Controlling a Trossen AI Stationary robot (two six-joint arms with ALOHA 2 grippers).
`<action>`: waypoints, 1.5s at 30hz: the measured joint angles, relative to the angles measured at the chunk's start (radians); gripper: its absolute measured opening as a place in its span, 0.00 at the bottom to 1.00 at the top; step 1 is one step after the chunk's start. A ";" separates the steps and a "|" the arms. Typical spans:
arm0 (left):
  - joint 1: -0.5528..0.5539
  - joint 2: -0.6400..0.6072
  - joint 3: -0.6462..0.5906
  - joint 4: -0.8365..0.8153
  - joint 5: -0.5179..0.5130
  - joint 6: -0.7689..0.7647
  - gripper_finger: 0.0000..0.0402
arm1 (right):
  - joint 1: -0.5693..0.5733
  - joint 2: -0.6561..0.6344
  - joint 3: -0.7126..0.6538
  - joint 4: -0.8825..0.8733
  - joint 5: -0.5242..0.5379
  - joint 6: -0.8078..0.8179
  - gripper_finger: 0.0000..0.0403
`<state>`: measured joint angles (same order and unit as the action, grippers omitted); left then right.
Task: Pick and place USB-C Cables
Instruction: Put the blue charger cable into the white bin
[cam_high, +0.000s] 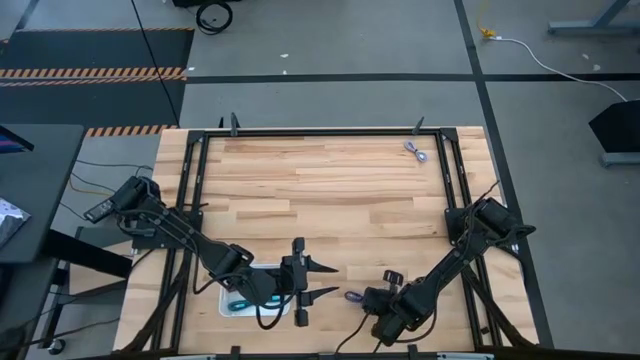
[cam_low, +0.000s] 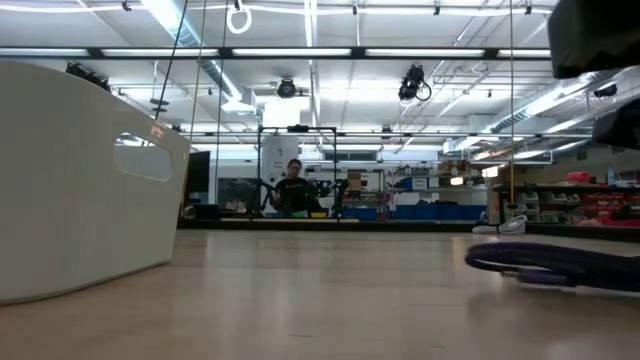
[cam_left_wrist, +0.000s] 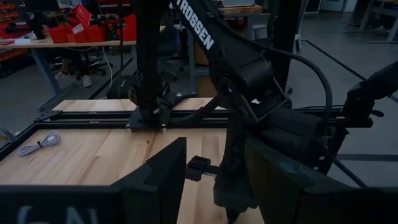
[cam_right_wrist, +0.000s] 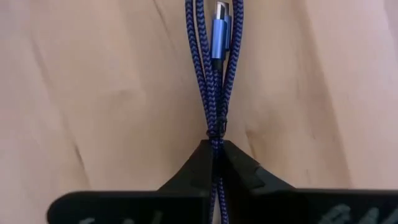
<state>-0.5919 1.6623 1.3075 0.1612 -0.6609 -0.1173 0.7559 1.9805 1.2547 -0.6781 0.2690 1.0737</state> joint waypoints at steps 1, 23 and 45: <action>0.000 0.000 0.000 0.000 0.000 0.000 0.43 | -0.006 0.000 0.008 -0.023 0.003 -0.003 0.05; -0.015 0.000 0.000 0.008 -0.076 0.103 0.43 | 0.154 -0.005 0.843 -0.739 0.670 -0.191 0.04; -0.006 0.029 0.000 0.302 0.195 0.201 0.43 | 0.162 -0.004 0.897 -0.567 0.841 -0.425 0.04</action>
<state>-0.5983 1.6913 1.3073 0.4630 -0.4664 0.0832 0.9178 1.9770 2.1521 -1.2447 1.1098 0.6492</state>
